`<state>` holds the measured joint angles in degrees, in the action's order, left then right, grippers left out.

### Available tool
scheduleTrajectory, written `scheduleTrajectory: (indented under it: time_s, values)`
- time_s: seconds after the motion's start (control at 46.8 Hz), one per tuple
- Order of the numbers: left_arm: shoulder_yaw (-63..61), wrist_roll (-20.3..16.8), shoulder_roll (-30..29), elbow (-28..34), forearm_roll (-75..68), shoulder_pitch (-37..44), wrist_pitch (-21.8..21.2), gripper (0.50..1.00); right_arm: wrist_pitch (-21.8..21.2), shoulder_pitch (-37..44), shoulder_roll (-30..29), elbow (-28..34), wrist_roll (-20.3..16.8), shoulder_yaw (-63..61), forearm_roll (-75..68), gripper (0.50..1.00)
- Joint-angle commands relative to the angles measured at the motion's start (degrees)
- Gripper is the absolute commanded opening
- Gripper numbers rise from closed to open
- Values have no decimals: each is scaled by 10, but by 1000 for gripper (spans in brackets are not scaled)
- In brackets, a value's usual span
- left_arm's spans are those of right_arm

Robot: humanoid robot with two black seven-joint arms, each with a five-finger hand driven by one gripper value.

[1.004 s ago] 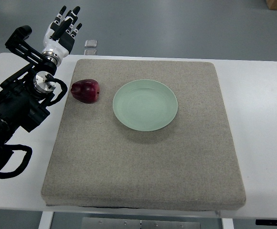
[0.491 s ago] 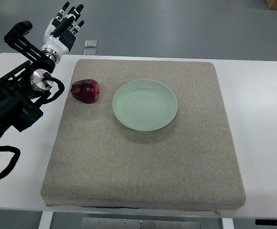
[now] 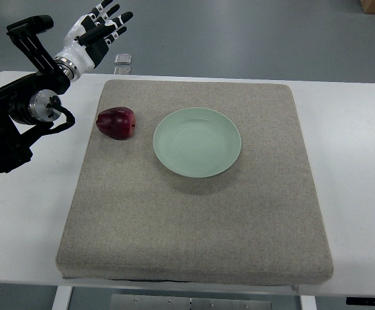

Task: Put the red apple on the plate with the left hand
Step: 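Swing the left hand over the red apple and lower it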

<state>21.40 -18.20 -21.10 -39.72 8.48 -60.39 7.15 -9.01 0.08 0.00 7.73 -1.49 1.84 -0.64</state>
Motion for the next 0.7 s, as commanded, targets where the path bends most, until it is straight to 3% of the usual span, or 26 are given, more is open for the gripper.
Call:
scheduleTrajectory:
  time_s: [0.0,0.235,0.47,0.683]
  values:
    - [-21,0,-18,-14,-14,-12,1,990,0,0,0,0,0,0,0,930]
    - [-106,1,-67,-76,-87,-48,1,990,0,0,0,0,0,0,0,932]
    - [-232,2,-100,-97,-116,-104,9,990,0,0,0,0,0,0,0,930]
    - [-266,3,-119,-123,-275,-120,16,990,0,0,0,0,0,0,0,932]
